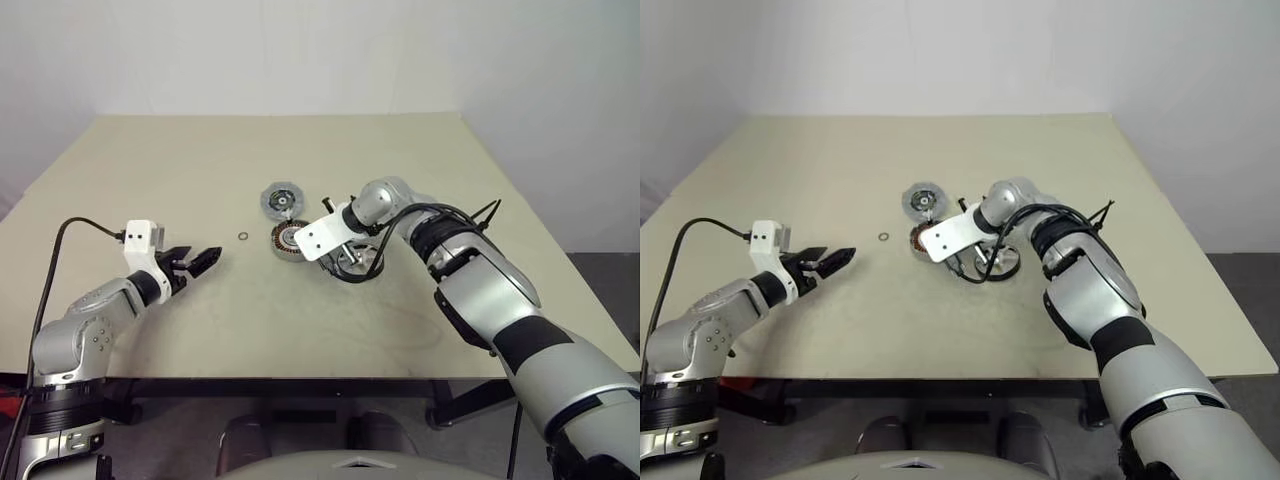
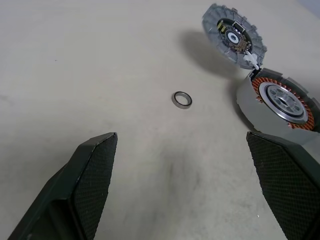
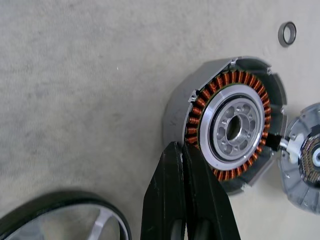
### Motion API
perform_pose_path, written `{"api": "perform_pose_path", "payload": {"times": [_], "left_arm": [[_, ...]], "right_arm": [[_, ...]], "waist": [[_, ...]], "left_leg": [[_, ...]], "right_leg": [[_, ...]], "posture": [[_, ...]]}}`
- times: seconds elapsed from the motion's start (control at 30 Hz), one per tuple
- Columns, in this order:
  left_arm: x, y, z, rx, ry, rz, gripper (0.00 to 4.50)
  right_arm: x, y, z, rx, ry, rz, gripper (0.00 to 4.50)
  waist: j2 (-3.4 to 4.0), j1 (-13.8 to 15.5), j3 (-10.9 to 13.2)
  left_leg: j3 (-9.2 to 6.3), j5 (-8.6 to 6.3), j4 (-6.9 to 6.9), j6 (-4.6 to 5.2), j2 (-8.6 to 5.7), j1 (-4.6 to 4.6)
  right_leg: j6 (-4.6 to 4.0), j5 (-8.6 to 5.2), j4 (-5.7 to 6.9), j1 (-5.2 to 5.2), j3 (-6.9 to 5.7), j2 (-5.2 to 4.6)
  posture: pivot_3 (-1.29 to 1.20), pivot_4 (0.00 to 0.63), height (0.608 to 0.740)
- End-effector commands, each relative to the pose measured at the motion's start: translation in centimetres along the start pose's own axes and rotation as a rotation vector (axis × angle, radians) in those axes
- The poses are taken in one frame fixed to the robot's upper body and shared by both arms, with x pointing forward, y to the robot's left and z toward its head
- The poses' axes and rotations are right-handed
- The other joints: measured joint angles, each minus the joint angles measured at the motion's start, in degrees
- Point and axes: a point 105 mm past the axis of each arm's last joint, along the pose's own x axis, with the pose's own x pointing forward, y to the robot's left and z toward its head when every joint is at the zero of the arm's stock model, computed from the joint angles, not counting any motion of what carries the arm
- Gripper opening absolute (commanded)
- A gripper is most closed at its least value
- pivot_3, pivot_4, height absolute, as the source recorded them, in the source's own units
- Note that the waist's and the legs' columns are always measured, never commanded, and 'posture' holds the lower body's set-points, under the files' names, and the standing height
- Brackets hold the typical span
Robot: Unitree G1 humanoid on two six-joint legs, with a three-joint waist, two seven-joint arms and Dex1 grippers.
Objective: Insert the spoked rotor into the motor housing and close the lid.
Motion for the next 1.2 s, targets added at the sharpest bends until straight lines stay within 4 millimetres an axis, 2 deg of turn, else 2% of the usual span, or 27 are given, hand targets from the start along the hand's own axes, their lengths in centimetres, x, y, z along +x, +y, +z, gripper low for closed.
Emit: {"api": "perform_pose_path", "payload": {"times": [0.03,0.1,0.13,0.2,0.33,0.53,0.67,0.8,0.9,1.07,1.2], "left_arm": [[0.1,-0.4,1.5,0.036,-0.044,-0.016,4.37],[0.0,-0.3,1.4,0.038,-0.042,-0.015,4.37],[0.0,-0.3,1.4,0.038,-0.041,-0.014,4.37],[-0.1,-0.3,1.3,0.037,-0.041,-0.014,4.37],[-0.1,-0.4,1.3,0.034,-0.039,-0.015,4.37],[-0.1,-0.6,1.1,0.035,-0.032,-0.026,4.37],[0.0,-0.7,1.3,0.094,-0.038,-0.023,4.37],[0.1,-0.7,1.6,0.157,-0.057,-0.020,4.37],[0.5,-1.0,2.1,0.213,-0.085,-0.026,4.37],[1.4,-1.2,4.0,0.304,-0.199,-0.008,4.37],[3.7,-2.8,3.6,0.356,-0.207,-0.061,4.37]], "right_arm": [[-0.4,-1.0,1.0,-0.017,-0.041,-0.038,0.02],[-0.3,-0.8,1.2,-0.026,-0.050,-0.024,0.02],[-0.3,-0.8,1.3,-0.029,-0.052,-0.023,0.21],[-0.4,-0.9,1.4,-0.032,-0.056,-0.028,0.67],[-0.7,-1.3,1.8,-0.036,-0.077,-0.043,1.95],[-1.6,-2.4,3.0,-0.024,-0.150,-0.079,1.95],[-3.9,-6.6,5.1,0.136,-0.316,-0.288,1.95],[-5.1,-8.6,4.7,0.337,-0.415,-0.467,1.95],[-5.6,-8.6,3.6,0.481,-0.473,-0.545,1.95],[-5.9,-7.3,1.1,0.610,-0.454,-0.623,1.95],[-6.4,-6.4,-0.4,0.686,-0.438,-0.675,1.95]], "waist": [[0.00,0.0,0.0],[0.00,0.0,0.0],[0.00,0.0,0.0],[0.00,0.0,0.0],[0.00,0.0,0.0],[0.00,0.0,0.0],[0.00,-0.1,0.0],[-0.01,0.1,0.0],[-0.03,0.4,0.0],[-0.04,0.6,0.0],[-0.03,0.7,0.0]], "left_leg": [[0.00,0.00,0.01,0.00,0.00,0.00],[0.00,0.00,0.01,0.00,0.00,0.01],[0.00,0.00,0.01,0.00,0.00,0.00],[0.00,0.00,0.01,0.00,0.00,0.00],[0.00,0.00,0.02,0.00,0.00,0.00],[0.00,0.00,0.03,0.00,0.00,0.02],[0.00,0.00,0.03,0.01,0.01,0.03],[0.00,0.00,0.03,0.01,0.02,0.04],[-0.01,0.00,0.03,0.00,-0.01,0.04],[-0.02,0.01,0.05,-0.01,-0.04,0.07],[-0.02,0.03,0.05,-0.03,-0.06,0.09]], "right_leg": [[0.00,0.00,0.00,0.00,0.00,0.00],[0.00,0.00,0.02,0.00,0.00,0.00],[0.00,0.00,0.02,0.00,0.00,0.00],[0.00,0.00,0.01,0.00,0.00,0.00],[0.00,0.00,0.03,0.00,0.00,0.00],[0.00,0.00,0.07,0.00,0.01,0.00],[0.00,0.00,0.08,0.00,0.02,0.00],[-0.01,0.00,0.08,0.00,0.01,0.00],[0.00,0.00,0.05,0.04,0.01,-0.02],[0.00,0.01,0.02,0.12,0.00,-0.04],[0.01,0.01,0.06,0.13,0.01,-0.05]], "posture": [[0.00,0.000,0.740],[0.00,0.000,0.740],[0.00,0.000,0.740],[0.00,0.000,0.740],[0.00,0.000,0.740],[0.00,0.000,0.740],[0.00,0.000,0.740],[0.00,0.000,0.740],[0.00,0.000,0.740],[0.00,0.000,0.740],[0.00,0.000,0.740]]}}
